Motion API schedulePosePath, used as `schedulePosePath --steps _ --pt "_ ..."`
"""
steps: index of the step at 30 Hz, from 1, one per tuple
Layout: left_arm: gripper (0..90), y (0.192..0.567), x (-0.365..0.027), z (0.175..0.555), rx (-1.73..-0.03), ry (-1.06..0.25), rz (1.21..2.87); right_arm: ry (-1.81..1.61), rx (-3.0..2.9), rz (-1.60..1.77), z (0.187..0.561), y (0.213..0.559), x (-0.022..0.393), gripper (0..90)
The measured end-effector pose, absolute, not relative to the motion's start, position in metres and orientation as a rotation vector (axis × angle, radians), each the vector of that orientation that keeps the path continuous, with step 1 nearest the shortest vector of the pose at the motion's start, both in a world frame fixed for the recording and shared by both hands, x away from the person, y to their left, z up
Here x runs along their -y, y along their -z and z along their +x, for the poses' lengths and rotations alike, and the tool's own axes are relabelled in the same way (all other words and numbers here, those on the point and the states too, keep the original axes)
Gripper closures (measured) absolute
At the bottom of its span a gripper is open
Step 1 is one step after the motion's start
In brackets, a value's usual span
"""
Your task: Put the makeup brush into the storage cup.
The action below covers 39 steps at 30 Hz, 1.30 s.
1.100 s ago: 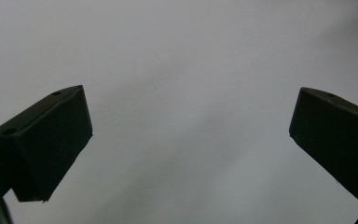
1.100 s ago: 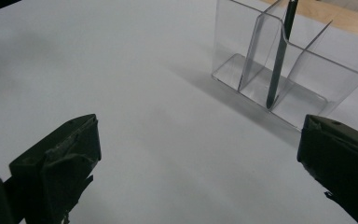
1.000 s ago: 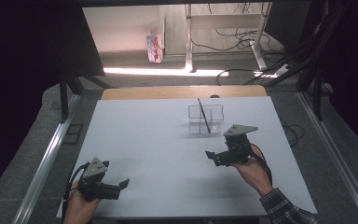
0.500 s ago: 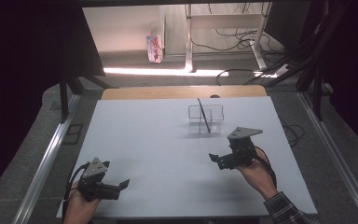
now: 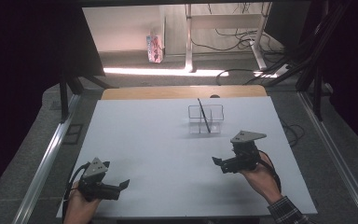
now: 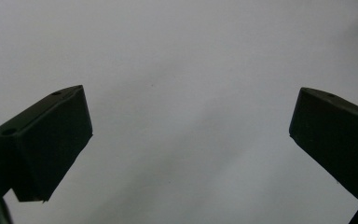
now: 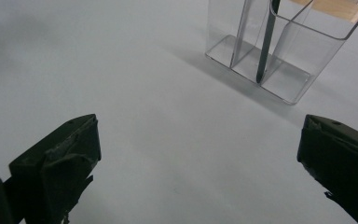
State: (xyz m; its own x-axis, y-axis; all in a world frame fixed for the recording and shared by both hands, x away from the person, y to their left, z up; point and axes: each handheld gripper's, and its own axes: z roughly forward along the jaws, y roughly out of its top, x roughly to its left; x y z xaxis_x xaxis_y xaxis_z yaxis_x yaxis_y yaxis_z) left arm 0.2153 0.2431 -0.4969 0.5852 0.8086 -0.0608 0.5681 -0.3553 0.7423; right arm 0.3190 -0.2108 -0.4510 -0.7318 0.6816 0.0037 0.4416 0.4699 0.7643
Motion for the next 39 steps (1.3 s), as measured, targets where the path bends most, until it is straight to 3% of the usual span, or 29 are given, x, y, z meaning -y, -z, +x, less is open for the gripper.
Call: schedulePosePath --steps 39 --pt "0.0 0.498 -0.241 0.216 -1.087 -0.408 2.080 -1.041 -2.434 0.990 0.301 0.462 0.239 0.0"
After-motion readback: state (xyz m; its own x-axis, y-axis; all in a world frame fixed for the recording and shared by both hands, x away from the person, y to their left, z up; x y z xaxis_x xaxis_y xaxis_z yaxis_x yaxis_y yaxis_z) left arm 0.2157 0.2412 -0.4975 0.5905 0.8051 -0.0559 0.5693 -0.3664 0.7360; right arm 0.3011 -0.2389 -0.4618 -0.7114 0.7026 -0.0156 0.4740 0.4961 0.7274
